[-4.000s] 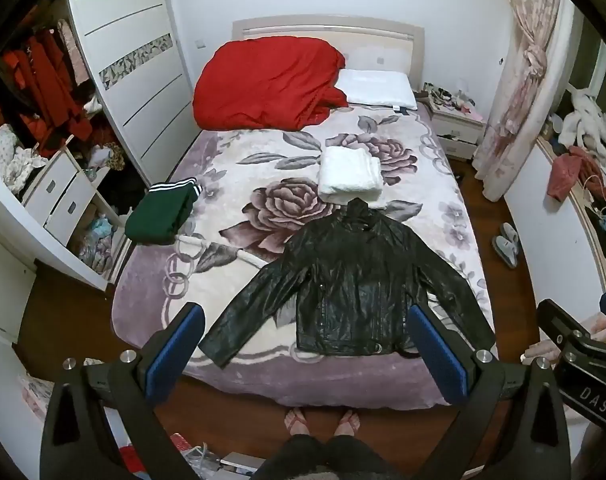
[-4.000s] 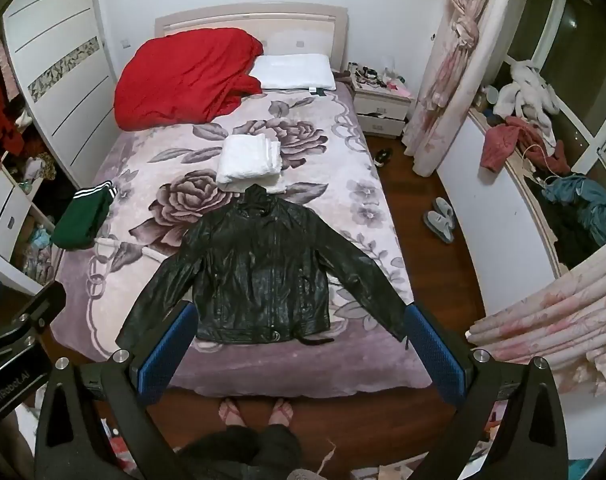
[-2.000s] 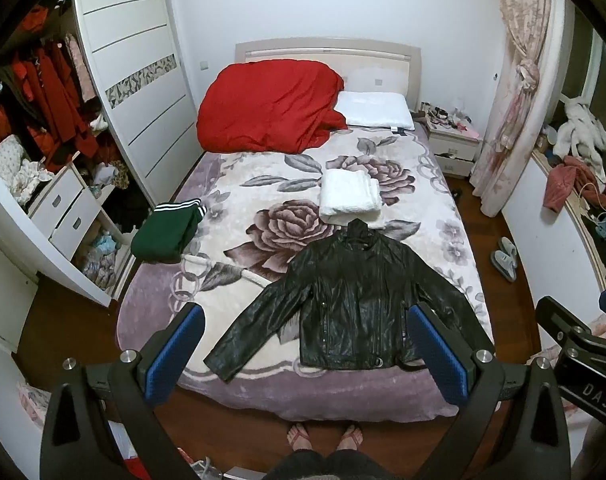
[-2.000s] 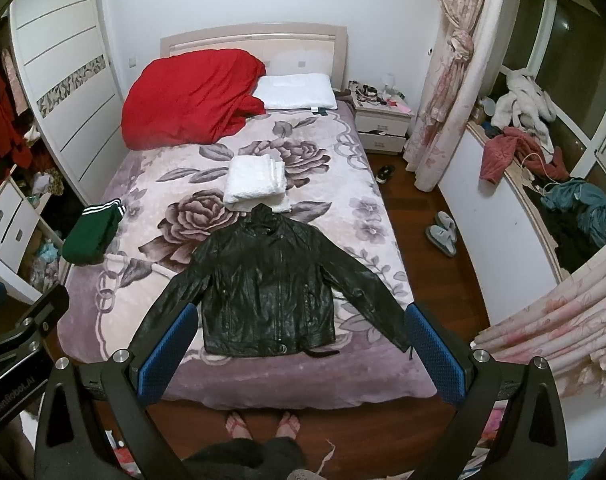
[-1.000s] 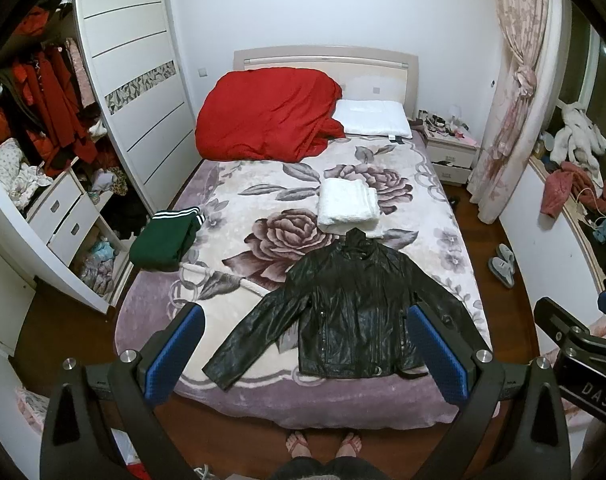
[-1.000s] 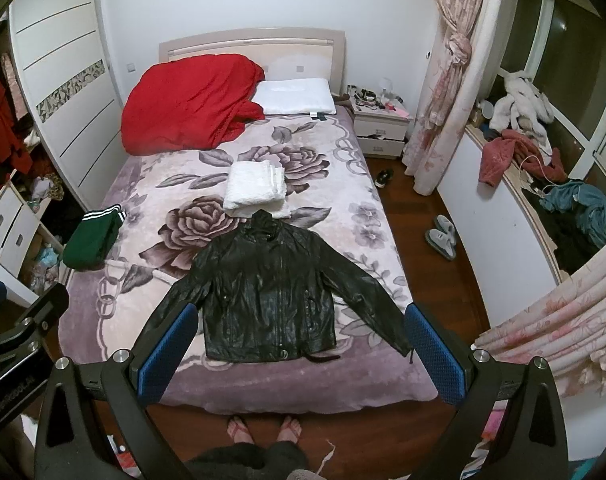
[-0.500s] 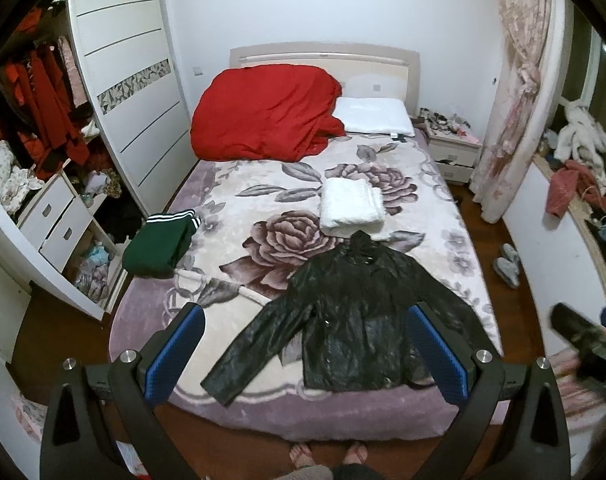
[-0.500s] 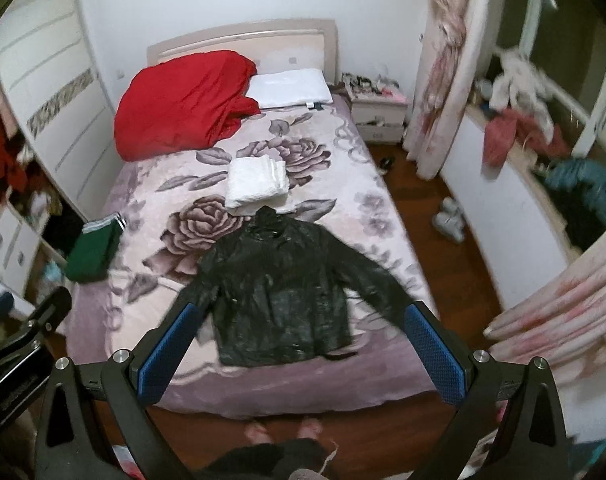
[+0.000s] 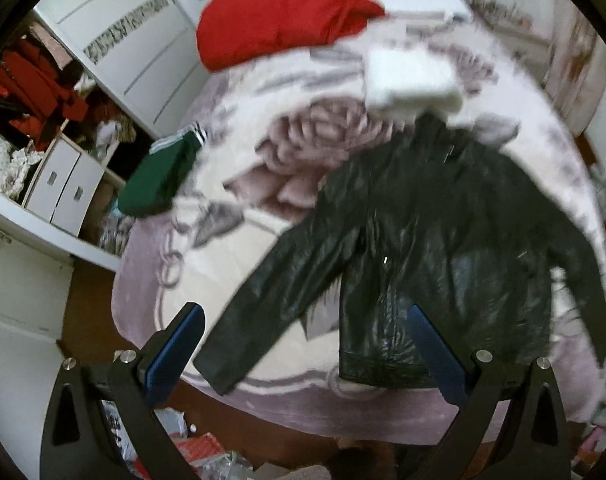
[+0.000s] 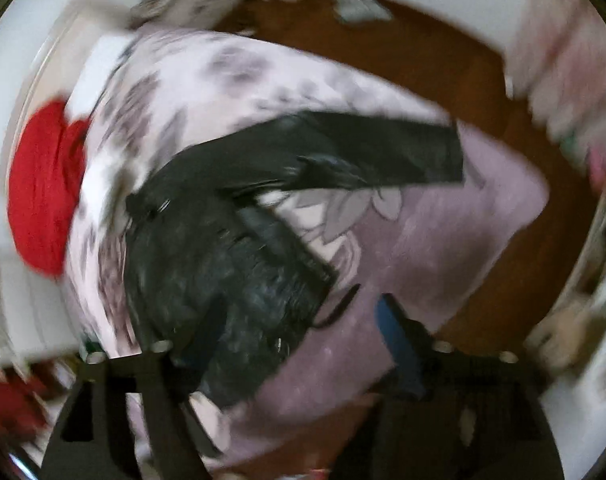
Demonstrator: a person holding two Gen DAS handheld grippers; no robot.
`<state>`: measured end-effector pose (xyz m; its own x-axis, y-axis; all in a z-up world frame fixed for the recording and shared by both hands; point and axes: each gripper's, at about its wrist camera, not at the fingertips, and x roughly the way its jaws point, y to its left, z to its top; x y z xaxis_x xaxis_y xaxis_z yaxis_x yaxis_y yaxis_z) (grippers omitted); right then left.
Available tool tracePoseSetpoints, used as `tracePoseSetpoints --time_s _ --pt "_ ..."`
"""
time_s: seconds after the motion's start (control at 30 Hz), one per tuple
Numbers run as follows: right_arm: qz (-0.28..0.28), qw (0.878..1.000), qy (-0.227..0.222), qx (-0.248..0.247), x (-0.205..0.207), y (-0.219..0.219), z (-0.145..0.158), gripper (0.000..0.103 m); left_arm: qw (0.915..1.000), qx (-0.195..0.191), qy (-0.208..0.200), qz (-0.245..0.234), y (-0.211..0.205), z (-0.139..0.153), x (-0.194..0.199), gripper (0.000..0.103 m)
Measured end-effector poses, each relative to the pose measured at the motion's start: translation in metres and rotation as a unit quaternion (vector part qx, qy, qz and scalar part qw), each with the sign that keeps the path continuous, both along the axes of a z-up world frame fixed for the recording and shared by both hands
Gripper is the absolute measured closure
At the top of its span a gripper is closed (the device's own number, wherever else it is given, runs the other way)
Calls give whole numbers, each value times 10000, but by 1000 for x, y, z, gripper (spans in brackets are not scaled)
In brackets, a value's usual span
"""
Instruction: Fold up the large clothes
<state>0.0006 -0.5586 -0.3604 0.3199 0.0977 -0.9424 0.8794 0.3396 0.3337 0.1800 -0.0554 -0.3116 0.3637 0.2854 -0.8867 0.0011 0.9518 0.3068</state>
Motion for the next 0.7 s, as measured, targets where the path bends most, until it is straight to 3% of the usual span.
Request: tracePoseSetpoints --time_s 0.07,0.13,0.2,0.3,0.37,0.43,0.5,0.53,0.57,0.6,0.63,0.7 --pt "-671 9969 -81 398 -20 -37 -75 22 9995 106 270 96 -9 -38 9 0" --pt "-1309 9886 -363 653 -33 -69 -126 22 9981 94 564 229 -22 -83 20 0" --pt "-2159 9692 -849 824 -53 -95 -173 22 9969 47 735 285 -37 -117 26 0" --pt "-3082 9351 -1457 968 -70 -114 -221 21 9944 242 1009 193 -69 -165 34 0" --pt "-3523 9116 -1897 941 -73 -116 -234 20 9929 260 1142 213 -78 -179 38 0" --pt "-3651 8973 -2325 864 -69 -114 -235 23 9919 163 1243 218 -93 -190 43 0" --pt "-3495 8947 -2646 855 -57 -120 -244 32 9926 68 1215 60 -117 -193 53 0" --pt "-3385 8984 -2669 841 -51 -125 -249 45 9931 53 1169 -35 -126 -193 56 0" --pt "-3264 9061 -2564 813 -45 -131 -259 71 9938 32 1105 -138 -137 -194 61 0" --pt "-3270 9102 -2406 818 -40 -133 -259 88 9944 16 1010 -297 -153 -192 66 0" --pt "-3358 9070 -2391 861 -42 -137 -264 97 9948 22 943 -393 -163 -192 69 0" --pt "-3439 9064 -2343 733 -44 -148 -257 97 9953 -21 815 -530 -184 -191 78 0"
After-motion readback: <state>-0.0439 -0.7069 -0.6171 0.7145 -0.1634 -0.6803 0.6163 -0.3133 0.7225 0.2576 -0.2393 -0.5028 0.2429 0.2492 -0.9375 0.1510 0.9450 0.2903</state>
